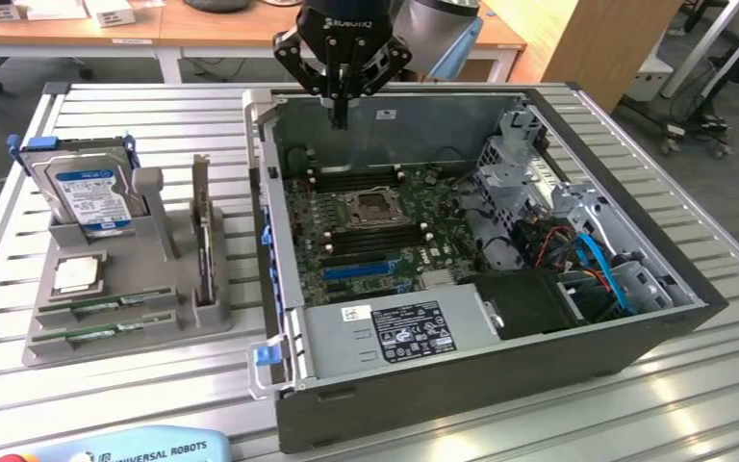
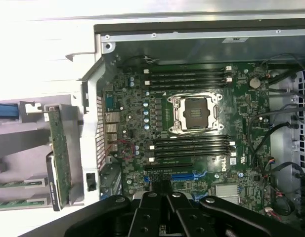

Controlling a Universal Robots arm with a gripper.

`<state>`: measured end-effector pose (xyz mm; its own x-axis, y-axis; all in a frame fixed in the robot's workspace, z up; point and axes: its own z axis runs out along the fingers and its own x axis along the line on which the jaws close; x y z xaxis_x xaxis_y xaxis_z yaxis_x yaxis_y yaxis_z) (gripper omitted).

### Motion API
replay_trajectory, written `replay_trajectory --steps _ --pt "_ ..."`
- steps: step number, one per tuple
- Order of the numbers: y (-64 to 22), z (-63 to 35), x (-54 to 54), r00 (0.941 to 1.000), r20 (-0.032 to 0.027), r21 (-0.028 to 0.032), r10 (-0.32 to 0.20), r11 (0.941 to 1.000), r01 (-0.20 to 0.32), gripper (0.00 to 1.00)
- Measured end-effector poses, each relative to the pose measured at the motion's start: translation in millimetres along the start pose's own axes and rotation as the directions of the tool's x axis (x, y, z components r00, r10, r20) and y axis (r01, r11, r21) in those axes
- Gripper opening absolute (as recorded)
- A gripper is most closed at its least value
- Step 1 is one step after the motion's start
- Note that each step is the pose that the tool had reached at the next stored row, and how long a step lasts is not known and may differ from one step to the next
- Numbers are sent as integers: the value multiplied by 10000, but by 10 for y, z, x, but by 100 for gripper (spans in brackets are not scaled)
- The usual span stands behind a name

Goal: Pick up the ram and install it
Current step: 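Reach for the ram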

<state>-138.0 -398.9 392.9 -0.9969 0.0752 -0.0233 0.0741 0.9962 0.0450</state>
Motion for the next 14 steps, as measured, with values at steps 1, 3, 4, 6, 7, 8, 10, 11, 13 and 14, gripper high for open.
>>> replay_trajectory --steps 1,3,4,6,7,8,10,11,13,14 --pt "-2 0 26 10000 0 0 0 10000 0 10" --pt "-7 -1 88 10000 0 0 2 10000 -2 10" --pt "-9 -1 121 10000 0 -1 1 10000 -1 10" --pt "-14 -2 183 10000 0 0 0 10000 0 10" --pt "-16 -2 215 10000 0 0 1 10000 -1 10" --pt "-19 -2 248 10000 0 0 1 10000 -1 10" --pt "-23 -2 311 10000 0 0 0 10000 0 10" --pt "-26 -2 343 10000 -1 0 0 10000 0 10" --pt "-31 -2 411 10000 0 -1 1 10000 -1 10" --pt "-33 -2 444 10000 0 0 1 10000 -1 10"
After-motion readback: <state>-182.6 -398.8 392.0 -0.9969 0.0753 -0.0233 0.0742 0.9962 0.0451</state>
